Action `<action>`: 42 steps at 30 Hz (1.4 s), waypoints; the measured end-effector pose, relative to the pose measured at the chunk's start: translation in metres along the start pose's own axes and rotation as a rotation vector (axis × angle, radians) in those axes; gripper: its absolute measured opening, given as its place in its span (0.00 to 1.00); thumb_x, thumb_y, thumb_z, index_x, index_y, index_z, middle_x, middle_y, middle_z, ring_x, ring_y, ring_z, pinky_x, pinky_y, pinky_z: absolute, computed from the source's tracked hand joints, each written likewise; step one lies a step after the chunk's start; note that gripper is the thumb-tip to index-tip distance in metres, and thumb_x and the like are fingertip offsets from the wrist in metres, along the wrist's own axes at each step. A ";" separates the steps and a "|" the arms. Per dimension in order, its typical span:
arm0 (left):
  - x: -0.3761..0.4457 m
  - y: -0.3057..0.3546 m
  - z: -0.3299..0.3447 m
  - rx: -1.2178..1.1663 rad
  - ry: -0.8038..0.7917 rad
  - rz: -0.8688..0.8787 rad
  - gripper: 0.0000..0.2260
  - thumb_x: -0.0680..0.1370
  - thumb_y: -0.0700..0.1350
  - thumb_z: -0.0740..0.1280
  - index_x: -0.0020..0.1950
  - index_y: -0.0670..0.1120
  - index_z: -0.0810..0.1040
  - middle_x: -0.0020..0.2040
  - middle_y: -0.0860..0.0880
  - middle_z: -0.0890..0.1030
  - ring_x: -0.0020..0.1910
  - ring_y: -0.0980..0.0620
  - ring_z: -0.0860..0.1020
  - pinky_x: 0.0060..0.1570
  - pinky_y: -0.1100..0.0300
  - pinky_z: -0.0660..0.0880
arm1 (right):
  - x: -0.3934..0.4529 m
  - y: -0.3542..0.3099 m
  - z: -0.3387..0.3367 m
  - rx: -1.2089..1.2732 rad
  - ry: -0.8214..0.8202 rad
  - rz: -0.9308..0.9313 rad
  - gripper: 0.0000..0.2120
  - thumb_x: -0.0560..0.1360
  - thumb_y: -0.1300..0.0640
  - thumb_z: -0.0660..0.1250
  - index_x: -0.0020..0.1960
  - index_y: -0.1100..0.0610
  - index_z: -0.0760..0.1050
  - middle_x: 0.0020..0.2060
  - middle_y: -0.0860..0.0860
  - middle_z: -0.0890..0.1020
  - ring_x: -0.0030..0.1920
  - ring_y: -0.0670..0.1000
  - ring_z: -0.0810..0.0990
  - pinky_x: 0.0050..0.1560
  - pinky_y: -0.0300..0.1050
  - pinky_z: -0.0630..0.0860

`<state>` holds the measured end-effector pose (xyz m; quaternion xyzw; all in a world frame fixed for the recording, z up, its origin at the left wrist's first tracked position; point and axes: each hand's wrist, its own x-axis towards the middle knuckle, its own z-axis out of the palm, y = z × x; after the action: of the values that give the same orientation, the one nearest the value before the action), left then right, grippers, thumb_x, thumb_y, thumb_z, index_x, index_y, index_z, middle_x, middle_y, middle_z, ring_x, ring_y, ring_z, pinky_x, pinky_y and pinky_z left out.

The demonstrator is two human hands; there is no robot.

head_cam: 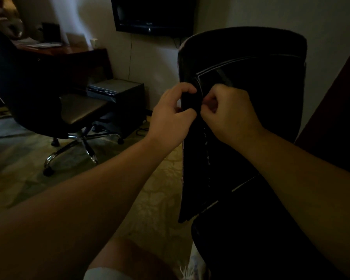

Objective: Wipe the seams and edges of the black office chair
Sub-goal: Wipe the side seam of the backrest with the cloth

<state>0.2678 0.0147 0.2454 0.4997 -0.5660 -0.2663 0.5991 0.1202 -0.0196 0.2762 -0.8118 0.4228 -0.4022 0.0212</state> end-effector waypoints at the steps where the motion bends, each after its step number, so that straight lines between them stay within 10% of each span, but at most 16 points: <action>1: -0.001 0.000 0.000 -0.004 0.003 0.004 0.20 0.67 0.40 0.65 0.52 0.62 0.77 0.48 0.43 0.75 0.32 0.51 0.74 0.33 0.54 0.71 | 0.000 -0.001 0.000 0.003 -0.008 -0.012 0.06 0.75 0.56 0.68 0.50 0.58 0.78 0.43 0.53 0.81 0.44 0.53 0.80 0.43 0.47 0.78; 42: -0.003 0.005 -0.001 -0.033 -0.032 -0.037 0.18 0.67 0.40 0.65 0.51 0.59 0.77 0.52 0.39 0.76 0.37 0.45 0.78 0.36 0.48 0.74 | 0.033 -0.019 -0.015 -0.015 0.009 -0.049 0.04 0.77 0.57 0.68 0.51 0.55 0.77 0.41 0.47 0.78 0.43 0.45 0.77 0.41 0.33 0.69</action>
<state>0.2667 0.0195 0.2484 0.4958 -0.5617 -0.2948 0.5931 0.1334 -0.0257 0.3144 -0.8204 0.4057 -0.4030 0.0035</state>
